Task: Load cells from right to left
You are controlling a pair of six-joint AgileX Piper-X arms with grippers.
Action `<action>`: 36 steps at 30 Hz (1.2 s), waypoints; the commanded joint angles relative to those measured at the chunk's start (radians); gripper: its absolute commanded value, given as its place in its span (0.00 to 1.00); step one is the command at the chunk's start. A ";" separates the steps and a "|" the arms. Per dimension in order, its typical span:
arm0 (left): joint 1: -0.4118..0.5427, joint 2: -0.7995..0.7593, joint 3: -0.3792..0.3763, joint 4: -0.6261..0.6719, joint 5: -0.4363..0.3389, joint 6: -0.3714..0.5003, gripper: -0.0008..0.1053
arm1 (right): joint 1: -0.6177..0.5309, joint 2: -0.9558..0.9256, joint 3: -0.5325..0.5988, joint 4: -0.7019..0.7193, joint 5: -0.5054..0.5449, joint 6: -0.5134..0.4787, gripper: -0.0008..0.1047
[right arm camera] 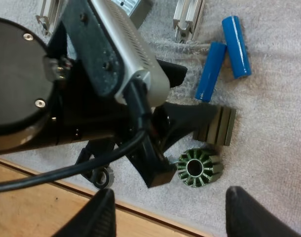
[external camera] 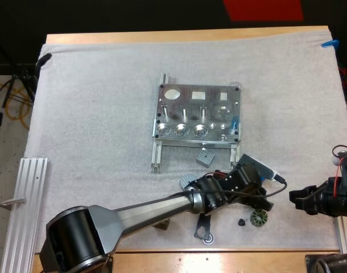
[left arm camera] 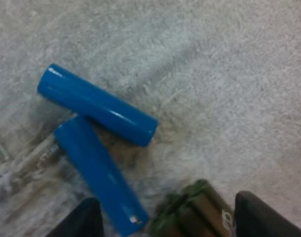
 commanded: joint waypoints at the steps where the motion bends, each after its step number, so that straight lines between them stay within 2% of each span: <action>1: 0.000 0.003 -0.007 0.026 -0.046 -0.005 0.54 | -0.005 -0.005 0.000 0.006 0.001 -0.004 0.48; 6: 0.000 0.028 -0.007 0.031 -0.056 -0.016 0.54 | -0.002 -0.009 0.000 0.006 0.001 -0.004 0.48; 14: 0.013 0.033 -0.009 0.022 -0.089 -0.140 0.54 | -0.002 -0.025 0.000 0.006 0.001 -0.004 0.48; 21: 0.035 0.037 -0.009 0.022 -0.100 -0.140 0.54 | -0.002 -0.025 0.000 0.006 -0.004 -0.004 0.48; 26: 0.035 0.077 -0.009 -0.022 -0.030 -0.140 0.54 | -0.002 -0.025 0.000 0.006 -0.007 -0.004 0.48; 33: 0.035 0.090 -0.009 -0.022 -0.027 -0.137 0.54 | -0.002 -0.025 0.000 0.006 -0.007 -0.004 0.48; 36: 0.035 0.096 -0.009 -0.022 -0.010 -0.137 0.51 | -0.002 -0.025 0.000 0.006 -0.007 -0.004 0.48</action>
